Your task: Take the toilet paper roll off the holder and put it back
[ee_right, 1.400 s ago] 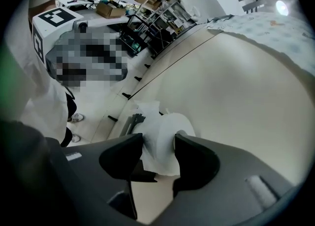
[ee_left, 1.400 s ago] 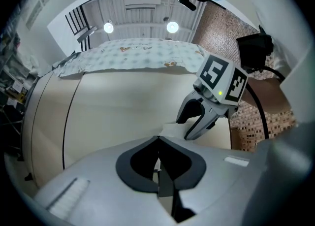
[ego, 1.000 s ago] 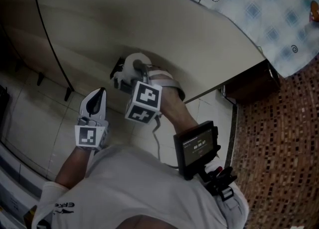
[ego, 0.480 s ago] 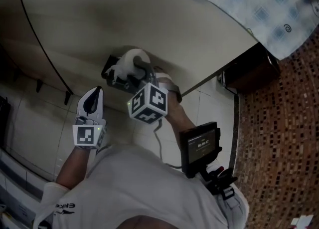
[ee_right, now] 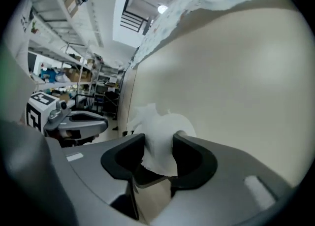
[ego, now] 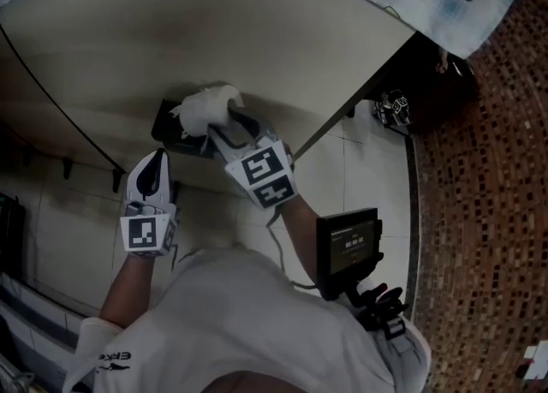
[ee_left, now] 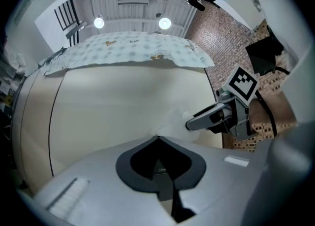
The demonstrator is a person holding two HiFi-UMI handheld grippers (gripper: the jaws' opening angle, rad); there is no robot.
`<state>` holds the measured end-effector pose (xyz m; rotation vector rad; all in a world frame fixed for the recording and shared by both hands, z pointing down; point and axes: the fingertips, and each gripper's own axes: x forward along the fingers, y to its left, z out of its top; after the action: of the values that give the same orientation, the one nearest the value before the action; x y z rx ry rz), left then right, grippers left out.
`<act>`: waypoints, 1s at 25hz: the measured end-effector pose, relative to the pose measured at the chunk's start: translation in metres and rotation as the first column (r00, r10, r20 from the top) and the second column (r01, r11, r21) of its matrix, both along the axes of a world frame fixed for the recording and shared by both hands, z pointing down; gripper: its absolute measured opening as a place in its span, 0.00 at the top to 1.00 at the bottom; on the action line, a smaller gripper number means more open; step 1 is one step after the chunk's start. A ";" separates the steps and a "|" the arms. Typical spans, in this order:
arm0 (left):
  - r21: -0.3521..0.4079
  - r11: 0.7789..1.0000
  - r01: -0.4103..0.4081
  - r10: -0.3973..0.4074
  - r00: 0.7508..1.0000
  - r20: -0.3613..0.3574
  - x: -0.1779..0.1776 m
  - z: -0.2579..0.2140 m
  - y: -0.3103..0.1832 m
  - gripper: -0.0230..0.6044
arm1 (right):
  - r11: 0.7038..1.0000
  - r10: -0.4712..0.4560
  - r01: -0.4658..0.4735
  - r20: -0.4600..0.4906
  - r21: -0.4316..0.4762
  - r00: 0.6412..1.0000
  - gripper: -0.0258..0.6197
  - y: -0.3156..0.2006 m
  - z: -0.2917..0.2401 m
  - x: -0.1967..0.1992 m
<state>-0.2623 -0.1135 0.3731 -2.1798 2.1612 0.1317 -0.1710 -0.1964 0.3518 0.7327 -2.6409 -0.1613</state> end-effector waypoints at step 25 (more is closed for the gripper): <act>-0.029 0.997 -0.073 0.073 0.997 0.001 0.023 0.004 -0.034 0.96 | 0.808 0.344 0.137 0.649 -0.572 0.679 0.67 -0.026 0.023 0.079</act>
<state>-0.2392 -0.1477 0.3773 -2.2746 2.0961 0.1023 -0.0918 -0.2220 0.3744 0.8375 -3.0507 1.1998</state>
